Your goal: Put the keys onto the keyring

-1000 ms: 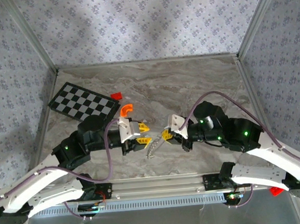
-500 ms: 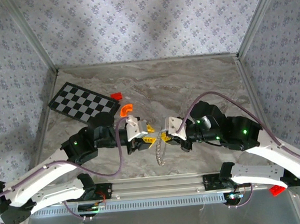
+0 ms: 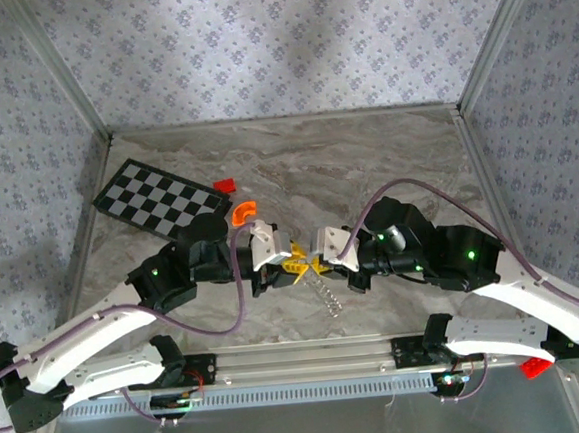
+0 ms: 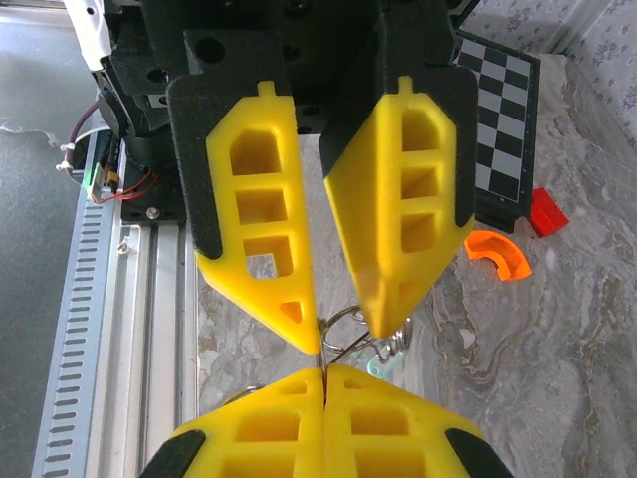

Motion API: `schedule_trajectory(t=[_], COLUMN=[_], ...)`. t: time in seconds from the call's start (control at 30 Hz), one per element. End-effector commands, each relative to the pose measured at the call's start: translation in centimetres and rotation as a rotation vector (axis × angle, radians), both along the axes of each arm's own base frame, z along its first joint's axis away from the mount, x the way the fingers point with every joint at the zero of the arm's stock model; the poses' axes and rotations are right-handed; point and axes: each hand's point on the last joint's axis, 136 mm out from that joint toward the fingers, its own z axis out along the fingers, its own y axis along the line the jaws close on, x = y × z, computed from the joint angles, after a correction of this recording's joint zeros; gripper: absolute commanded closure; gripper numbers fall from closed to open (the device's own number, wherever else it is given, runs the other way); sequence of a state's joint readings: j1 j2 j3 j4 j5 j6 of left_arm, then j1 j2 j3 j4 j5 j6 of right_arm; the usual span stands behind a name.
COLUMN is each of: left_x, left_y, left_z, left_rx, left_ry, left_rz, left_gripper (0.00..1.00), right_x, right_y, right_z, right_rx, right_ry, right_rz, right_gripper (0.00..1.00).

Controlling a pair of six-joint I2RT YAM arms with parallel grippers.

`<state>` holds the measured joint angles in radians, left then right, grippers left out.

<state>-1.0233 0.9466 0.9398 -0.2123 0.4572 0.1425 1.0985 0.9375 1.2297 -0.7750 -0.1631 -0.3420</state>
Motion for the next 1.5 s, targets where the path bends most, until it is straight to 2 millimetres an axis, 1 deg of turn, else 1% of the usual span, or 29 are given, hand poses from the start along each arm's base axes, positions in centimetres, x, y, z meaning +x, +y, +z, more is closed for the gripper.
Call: schedule_trajectory(t=[0.0, 0.13, 0.3, 0.47, 0.5, 0.53, 0.6, 0.63, 0.67, 0.7, 0.73, 0.8, 0.87, 1.0, 1.07, 1.17, 1.27, 1.47], left_x=[-0.4, -0.2, -0.1, 0.4, 0.4, 0.3, 0.1, -0.1, -0.2, -0.3, -0.4, -0.6, -0.7, -1.1, -1.3, -1.6, -1.9, -2.6], left_y=[-0.3, -0.5, -0.5, -0.1, 0.0, 0.1, 0.3, 0.4, 0.5, 0.6, 0.7, 0.9, 0.9, 1.0, 1.0, 1.1, 1.2, 1.6], left_z=[2.7, 2.6, 2.4, 2.8, 3.0, 3.1, 3.6, 3.8, 4.0, 4.1, 4.2, 4.5, 4.7, 5.3, 5.5, 5.8, 6.0, 6.9], left_rx=[-0.067, -0.065, -0.071, -0.118, -0.136, -0.151, -0.184, -0.196, -0.209, -0.219, -0.227, -0.242, -0.256, -0.289, -0.301, -0.317, -0.339, -0.397], left_ry=[-0.031, -0.029, -0.032, -0.044, -0.047, -0.048, -0.052, -0.052, -0.056, -0.058, -0.060, -0.064, -0.064, -0.060, -0.061, -0.064, -0.062, -0.054], left_rz=[-0.022, -0.019, -0.012, 0.033, 0.034, 0.035, 0.033, 0.029, 0.026, 0.021, 0.018, 0.012, 0.011, -0.010, -0.017, -0.032, -0.047, -0.078], left_gripper=[0.79, 0.87, 0.99, 1.00, 1.00, 1.00, 1.00, 1.00, 1.00, 1.00, 1.00, 1.00, 1.00, 1.00, 1.00, 1.00, 1.00, 1.00], right_x=[-0.1, -0.3, -0.5, -0.7, -0.7, -0.8, -1.2, -1.3, -1.2, -1.5, -1.8, -1.9, -2.1, -2.0, -2.0, -1.7, -1.2, -1.4], right_y=[0.2, 0.4, 0.5, 0.7, 0.7, 0.7, 0.5, 0.3, 0.1, -0.3, -0.4, -1.0, -1.4, -1.4, -1.1, -0.8, -0.9, -0.8], right_z=[2.1, 2.1, 2.1, 2.3, 2.4, 2.5, 3.0, 3.9, 2.9, 2.8, 3.3, 3.8, 4.0, 3.6, 3.3, 3.4, 4.0, 4.3], right_rx=[0.051, 0.051, 0.057, 0.076, 0.086, 0.100, 0.145, 0.182, 0.187, 0.198, 0.234, 0.290, 0.335, 0.380, 0.394, 0.420, 0.466, 0.525], right_ry=[-0.047, -0.050, -0.051, -0.047, -0.042, -0.040, -0.034, -0.040, -0.029, -0.017, -0.022, -0.015, -0.004, 0.022, 0.026, 0.020, -0.011, -0.014], right_rz=[0.012, 0.019, 0.025, 0.025, 0.025, 0.026, 0.026, 0.023, 0.011, 0.010, 0.022, 0.007, 0.002, -0.007, 0.000, -0.001, -0.025, -0.011], right_gripper=[1.00, 1.00, 1.00, 1.00, 0.97, 0.90, 0.72, 0.66, 0.61, 0.58, 0.57, 0.57, 0.59, 0.66, 0.67, 0.68, 0.67, 0.65])
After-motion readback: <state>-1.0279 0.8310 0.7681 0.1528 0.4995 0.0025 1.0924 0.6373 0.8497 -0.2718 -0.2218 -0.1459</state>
